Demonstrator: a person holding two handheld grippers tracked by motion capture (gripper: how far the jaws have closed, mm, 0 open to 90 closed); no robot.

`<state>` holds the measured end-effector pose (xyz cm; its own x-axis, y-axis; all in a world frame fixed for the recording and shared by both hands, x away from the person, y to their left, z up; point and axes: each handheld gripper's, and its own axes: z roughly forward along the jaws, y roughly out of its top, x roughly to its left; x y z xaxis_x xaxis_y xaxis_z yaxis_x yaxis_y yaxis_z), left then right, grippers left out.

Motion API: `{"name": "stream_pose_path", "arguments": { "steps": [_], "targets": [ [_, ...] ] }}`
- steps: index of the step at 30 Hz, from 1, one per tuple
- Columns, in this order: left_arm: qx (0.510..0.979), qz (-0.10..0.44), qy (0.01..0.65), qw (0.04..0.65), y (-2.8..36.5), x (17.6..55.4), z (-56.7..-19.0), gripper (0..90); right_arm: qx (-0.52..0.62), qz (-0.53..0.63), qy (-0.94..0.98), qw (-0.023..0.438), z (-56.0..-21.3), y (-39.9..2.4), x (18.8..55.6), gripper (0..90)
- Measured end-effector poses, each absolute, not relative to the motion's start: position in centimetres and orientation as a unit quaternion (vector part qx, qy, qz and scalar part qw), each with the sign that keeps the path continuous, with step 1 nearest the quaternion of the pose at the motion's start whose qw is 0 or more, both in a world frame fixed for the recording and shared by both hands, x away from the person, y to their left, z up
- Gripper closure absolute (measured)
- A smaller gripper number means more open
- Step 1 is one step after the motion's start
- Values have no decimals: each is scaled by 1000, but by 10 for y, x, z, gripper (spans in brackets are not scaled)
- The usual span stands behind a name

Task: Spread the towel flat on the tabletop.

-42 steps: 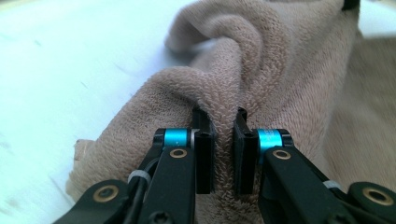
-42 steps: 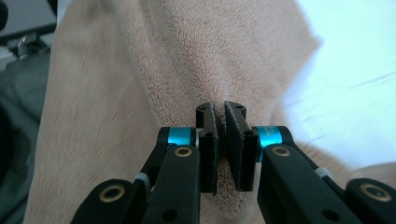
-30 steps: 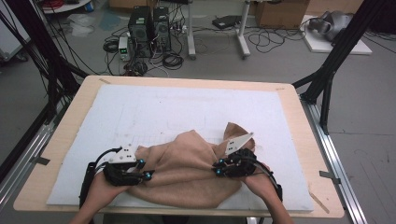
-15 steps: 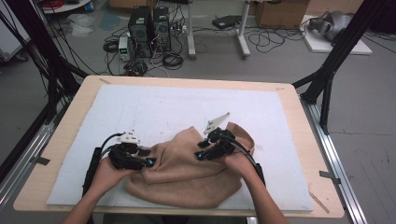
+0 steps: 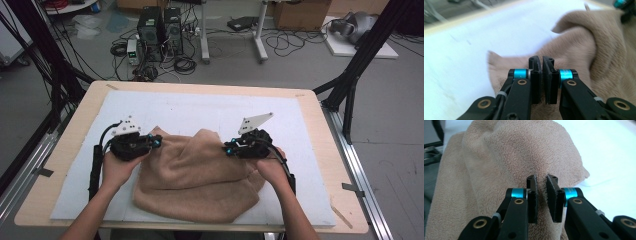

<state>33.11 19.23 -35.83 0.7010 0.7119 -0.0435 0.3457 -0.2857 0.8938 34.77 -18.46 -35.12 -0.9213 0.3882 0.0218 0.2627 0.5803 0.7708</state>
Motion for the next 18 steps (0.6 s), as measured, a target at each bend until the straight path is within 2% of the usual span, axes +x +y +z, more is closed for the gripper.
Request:
{"name": "stream_pose_path", "arguments": {
  "steps": [2,6,12,18],
  "targets": [
    [778,206,339,487,190,333,-352,854,189,423,882,82,-345,-191,345,795],
    [803,198,327,458,189,330,-359,855,186,409,890,84,-350,-199,335,788],
    [833,163,315,425,197,299,-391,854,191,408,892,41,-380,-203,313,788],
    [841,131,322,414,210,266,-424,856,171,380,909,22,-402,-200,283,812]
  ]
}}
